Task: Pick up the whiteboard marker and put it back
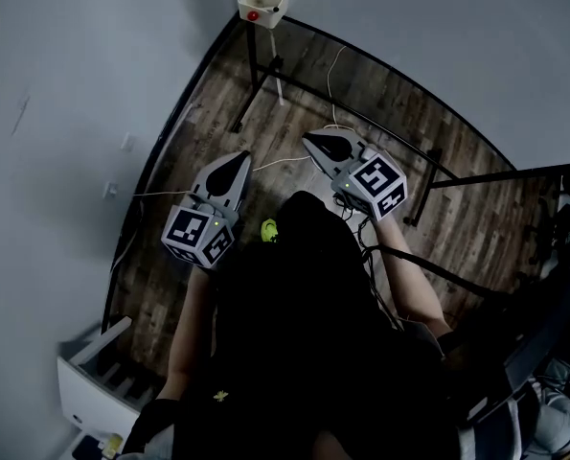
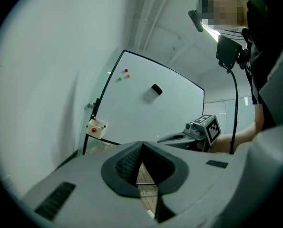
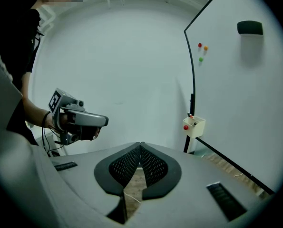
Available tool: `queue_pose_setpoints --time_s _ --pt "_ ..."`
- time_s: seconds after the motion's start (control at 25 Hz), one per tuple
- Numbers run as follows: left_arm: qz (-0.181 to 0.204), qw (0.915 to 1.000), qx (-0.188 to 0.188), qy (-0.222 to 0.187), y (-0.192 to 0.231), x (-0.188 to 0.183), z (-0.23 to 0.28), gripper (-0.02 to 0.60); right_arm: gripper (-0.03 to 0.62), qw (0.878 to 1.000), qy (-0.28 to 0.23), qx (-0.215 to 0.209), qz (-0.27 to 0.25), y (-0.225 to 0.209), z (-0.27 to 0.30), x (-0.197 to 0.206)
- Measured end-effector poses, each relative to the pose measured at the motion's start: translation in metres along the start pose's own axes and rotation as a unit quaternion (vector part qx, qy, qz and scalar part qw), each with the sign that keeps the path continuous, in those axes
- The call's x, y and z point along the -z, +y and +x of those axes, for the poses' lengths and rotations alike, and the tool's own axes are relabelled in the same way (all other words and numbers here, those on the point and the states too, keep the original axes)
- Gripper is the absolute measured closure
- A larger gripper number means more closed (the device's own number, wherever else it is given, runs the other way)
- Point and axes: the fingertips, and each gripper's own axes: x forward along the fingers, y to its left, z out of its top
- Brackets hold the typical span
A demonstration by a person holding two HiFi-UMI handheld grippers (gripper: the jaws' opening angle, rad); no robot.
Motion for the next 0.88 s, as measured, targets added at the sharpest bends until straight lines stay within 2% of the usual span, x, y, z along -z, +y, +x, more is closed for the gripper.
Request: queue_pose_setpoints --time_s 0.24,0.52,0.88 --pt "0.001 0.9999 -0.011 -0.005 0.015 -0.006 0.016 0.549 0.591 1.000 -0.004 0.010 -0.018 -0.030 0.019 -0.011" --pt "-0.007 0.9991 -0.041 -0.009 0.056 -0.023 0.045 0.549 0.591 1.000 -0.003 -0.015 -0.025 -0.066 0.060 -0.025" --pt "-0.024 0.9981 -0.057 -0.004 0.094 -0.034 0.089 0.549 0.577 0.999 0.006 -0.028 -0.022 -0.123 0.105 -0.034"
